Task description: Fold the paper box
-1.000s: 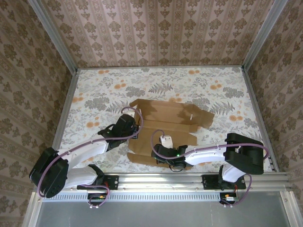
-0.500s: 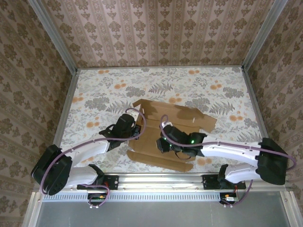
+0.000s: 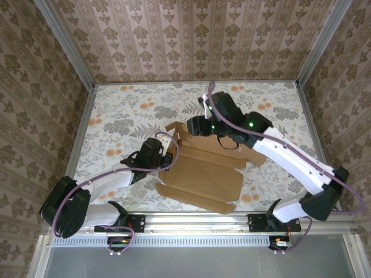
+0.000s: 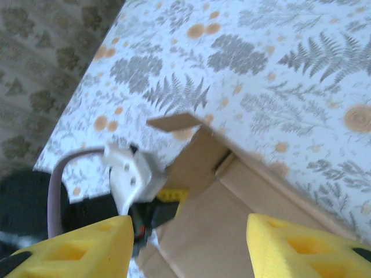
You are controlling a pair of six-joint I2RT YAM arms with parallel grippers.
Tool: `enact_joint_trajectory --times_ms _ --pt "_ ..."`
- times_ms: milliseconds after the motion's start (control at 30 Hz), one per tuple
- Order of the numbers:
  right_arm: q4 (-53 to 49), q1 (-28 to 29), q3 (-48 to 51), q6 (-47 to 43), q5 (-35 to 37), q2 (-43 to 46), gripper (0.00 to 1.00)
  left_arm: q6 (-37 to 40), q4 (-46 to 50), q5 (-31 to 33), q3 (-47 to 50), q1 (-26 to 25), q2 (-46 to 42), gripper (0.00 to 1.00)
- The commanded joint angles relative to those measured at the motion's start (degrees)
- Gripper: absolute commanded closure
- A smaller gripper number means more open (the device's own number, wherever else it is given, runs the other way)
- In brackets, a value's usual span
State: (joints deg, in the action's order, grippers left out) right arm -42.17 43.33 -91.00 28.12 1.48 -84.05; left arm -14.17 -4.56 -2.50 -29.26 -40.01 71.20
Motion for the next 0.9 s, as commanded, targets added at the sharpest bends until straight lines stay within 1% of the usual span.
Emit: enact_joint_trajectory --times_ms 0,167,300,433,633,867 --pt "-9.6 -0.4 -8.0 -1.1 3.1 -6.9 0.39 2.3 2.8 -4.7 2.5 0.1 1.5 1.0" --pt "-11.4 -0.6 -17.6 0.6 3.2 -16.9 0.32 2.6 1.4 -5.7 3.3 0.1 1.4 1.0" --pt "-13.4 -0.6 -24.3 1.5 3.1 -24.1 0.31 2.8 1.3 -6.1 3.7 0.1 0.8 1.0" --pt "-14.8 -0.6 -28.7 1.5 2.5 -28.8 0.3 2.7 1.3 -5.8 4.0 0.1 0.2 1.0" --pt "-16.4 -0.8 -29.9 1.0 3.1 -31.5 0.3 2.6 1.6 -5.5 3.9 0.1 0.2 1.0" --pt "-17.4 -0.9 -28.3 -0.5 3.1 -31.1 0.32 2.4 1.8 -5.1 3.5 0.1 0.6 1.0"
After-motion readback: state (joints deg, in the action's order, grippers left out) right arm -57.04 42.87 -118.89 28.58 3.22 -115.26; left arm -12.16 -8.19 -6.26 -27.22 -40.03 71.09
